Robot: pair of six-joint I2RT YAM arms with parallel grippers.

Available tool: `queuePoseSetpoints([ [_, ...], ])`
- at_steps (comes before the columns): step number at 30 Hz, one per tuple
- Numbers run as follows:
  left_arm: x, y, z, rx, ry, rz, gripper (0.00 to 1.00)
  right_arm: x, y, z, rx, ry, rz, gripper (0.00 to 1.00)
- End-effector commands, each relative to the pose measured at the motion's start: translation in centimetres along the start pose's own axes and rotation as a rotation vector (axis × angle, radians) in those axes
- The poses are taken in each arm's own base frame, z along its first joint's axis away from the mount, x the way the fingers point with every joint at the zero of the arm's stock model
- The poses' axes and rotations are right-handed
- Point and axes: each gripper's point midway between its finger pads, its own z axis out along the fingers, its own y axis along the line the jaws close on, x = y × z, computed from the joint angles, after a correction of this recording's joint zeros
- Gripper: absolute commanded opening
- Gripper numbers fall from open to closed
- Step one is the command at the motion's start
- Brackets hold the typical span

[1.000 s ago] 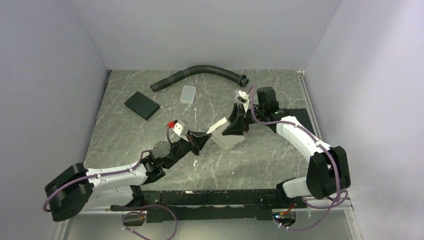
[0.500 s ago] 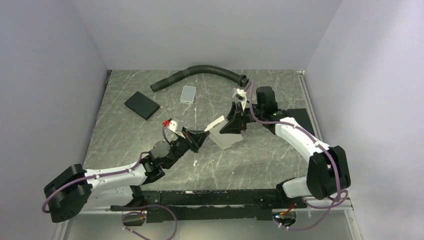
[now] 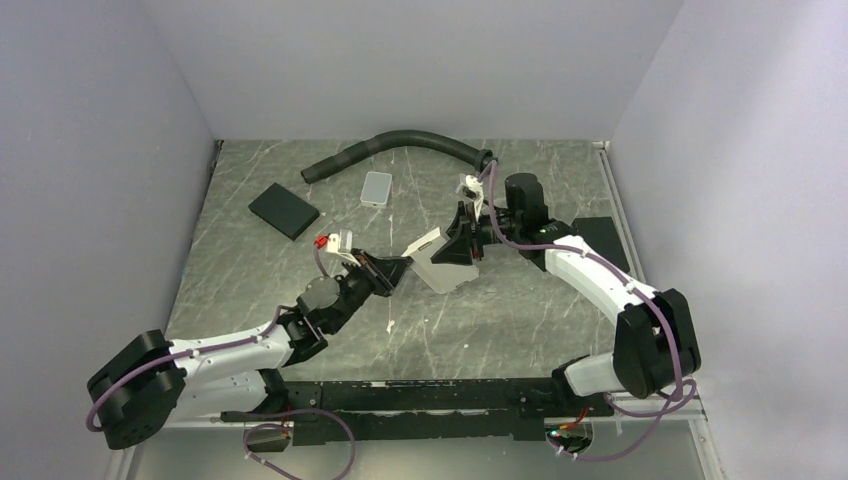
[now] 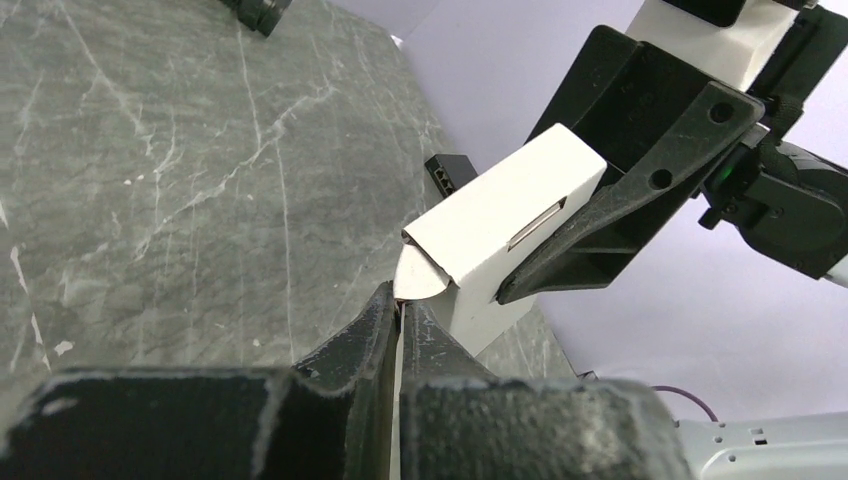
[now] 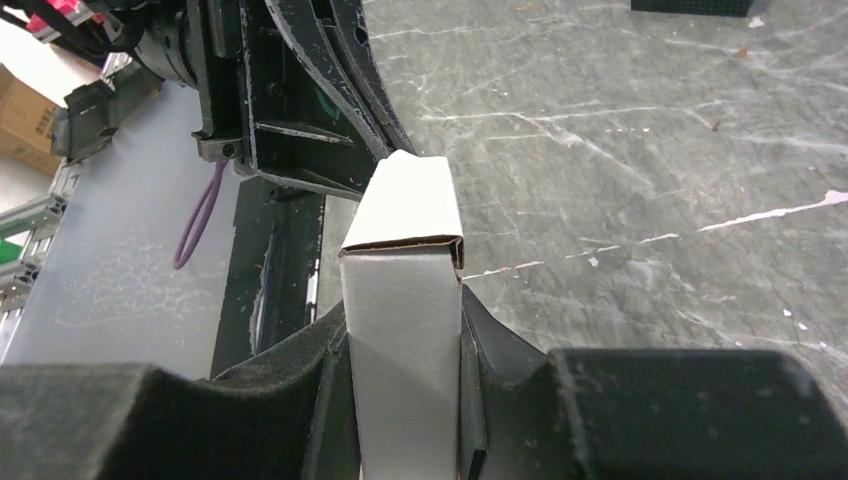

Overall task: Fold the paper box
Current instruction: Close the paper box at the center of the board.

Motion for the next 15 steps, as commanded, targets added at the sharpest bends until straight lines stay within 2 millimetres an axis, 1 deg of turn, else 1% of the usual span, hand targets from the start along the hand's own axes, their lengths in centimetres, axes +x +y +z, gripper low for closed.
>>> queuePoseSetpoints([
  [1, -3.6, -6.3, 0.4, 0.195, -0.059, -0.160, 0.00, 1.9, -2.5, 0.8, 0.127, 0.036, 0.054, 0.00],
  [5, -3.4, -5.5, 0.7, 0.169, -0.051, -0.198, 0.00, 2.1, -2.8, 1.0, 0.145, 0.042, 0.064, 0.00],
  [8, -3.8, -5.0, 0.8, 0.161, -0.060, -0.229, 0.00, 2.2, -1.9, 1.5, 0.094, 0.047, 0.059, 0.00],
  [12, -4.1, -4.8, 1.1, 0.157, -0.060, -0.246, 0.00, 2.5, -1.4, 2.2, 0.072, 0.068, 0.038, 0.00],
  [15, -4.0, -4.8, 1.2, 0.160, -0.054, -0.251, 0.00, 2.8, -1.7, 2.5, 0.091, 0.075, 0.046, 0.00],
])
